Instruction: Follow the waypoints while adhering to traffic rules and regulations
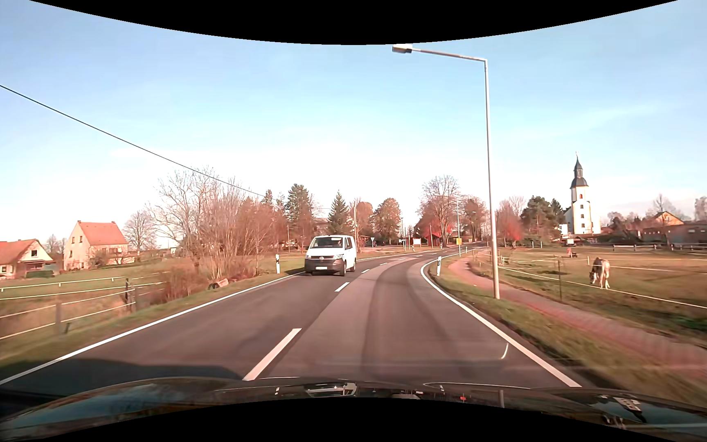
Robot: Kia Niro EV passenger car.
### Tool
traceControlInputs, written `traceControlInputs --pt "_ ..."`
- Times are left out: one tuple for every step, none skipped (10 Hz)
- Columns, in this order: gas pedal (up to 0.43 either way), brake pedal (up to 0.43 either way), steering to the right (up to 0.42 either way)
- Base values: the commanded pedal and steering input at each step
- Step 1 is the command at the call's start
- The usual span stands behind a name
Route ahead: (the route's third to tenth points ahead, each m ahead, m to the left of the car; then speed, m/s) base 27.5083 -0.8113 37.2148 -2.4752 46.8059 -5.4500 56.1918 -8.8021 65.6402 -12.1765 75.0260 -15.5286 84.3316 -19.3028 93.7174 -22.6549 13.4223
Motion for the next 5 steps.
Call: traceControlInputs --pt "0.098 0.000 0.010" --pt "0.098 0.000 0.011" --pt "0.098 0.000 0.012" --pt "0.098 0.000 0.016" --pt "0.098 0.000 0.019"
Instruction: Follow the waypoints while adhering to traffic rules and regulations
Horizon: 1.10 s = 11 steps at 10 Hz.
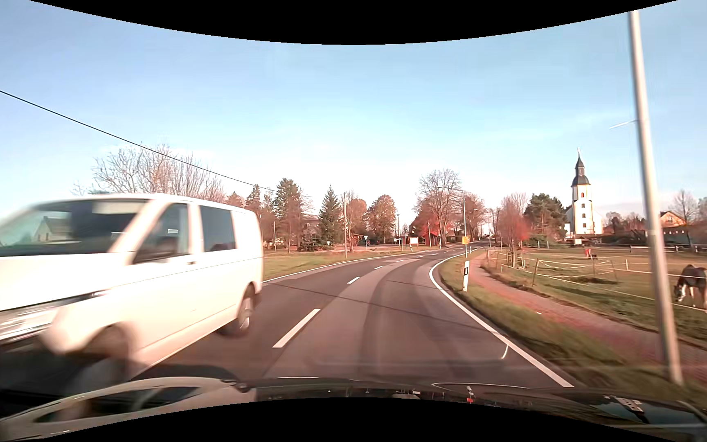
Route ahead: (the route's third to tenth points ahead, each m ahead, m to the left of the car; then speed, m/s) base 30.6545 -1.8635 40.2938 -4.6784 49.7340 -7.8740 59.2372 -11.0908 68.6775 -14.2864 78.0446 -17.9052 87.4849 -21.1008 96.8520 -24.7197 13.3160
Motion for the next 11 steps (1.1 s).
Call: traceControlInputs --pt "0.087 0.000 0.021" --pt "0.087 0.000 0.023" --pt "0.087 0.000 0.026" --pt "0.087 0.000 0.029" --pt "0.087 0.000 0.031" --pt "0.087 0.000 0.032" --pt "0.087 0.000 0.033" --pt "0.087 0.000 0.035" --pt "0.087 0.000 0.037" --pt "0.087 0.000 0.039" --pt "0.087 0.000 0.039"
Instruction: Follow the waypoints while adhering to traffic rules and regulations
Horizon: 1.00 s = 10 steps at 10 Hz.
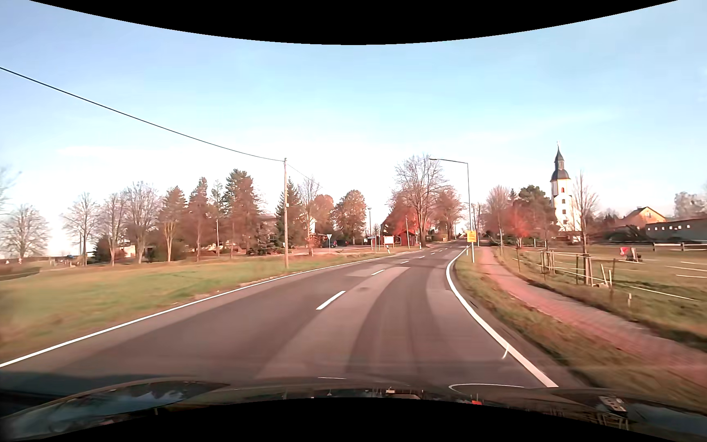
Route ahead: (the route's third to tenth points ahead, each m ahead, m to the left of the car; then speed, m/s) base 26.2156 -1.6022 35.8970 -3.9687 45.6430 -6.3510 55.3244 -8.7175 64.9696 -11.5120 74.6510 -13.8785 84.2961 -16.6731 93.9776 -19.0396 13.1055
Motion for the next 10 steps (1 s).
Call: traceControlInputs --pt "0.087 0.000 0.040" --pt "0.087 0.000 0.043" --pt "0.087 0.000 0.044" --pt "0.087 0.000 0.044" --pt "0.087 0.000 0.045" --pt "0.087 0.000 0.045" --pt "0.087 0.000 0.045" --pt "0.087 0.000 0.046" --pt "0.087 0.000 0.046" --pt "0.087 0.000 0.046"
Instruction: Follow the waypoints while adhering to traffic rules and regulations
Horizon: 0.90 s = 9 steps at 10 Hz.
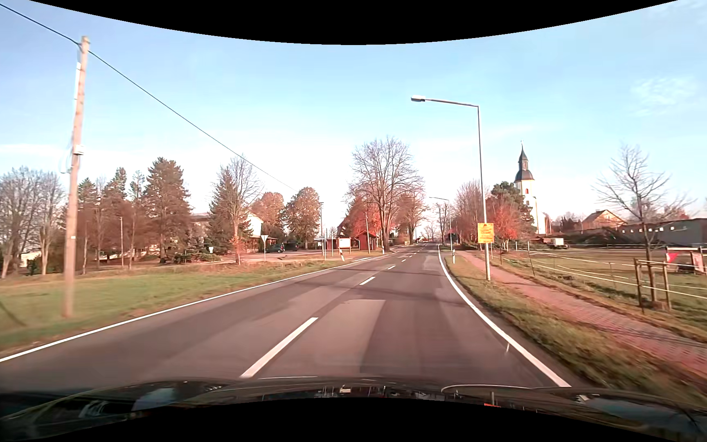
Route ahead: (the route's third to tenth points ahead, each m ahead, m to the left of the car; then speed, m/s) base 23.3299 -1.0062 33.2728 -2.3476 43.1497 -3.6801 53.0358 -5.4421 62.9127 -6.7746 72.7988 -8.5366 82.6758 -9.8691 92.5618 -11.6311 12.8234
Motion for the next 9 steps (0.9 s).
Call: traceControlInputs --pt "0.098 0.000 0.046" --pt "0.098 0.000 0.045" --pt "0.098 0.000 0.044" --pt "0.098 0.000 0.044" --pt "0.098 0.000 0.042" --pt "0.098 0.000 0.039" --pt "0.098 0.000 0.037" --pt "0.110 0.000 0.035" --pt "0.110 0.000 0.034"
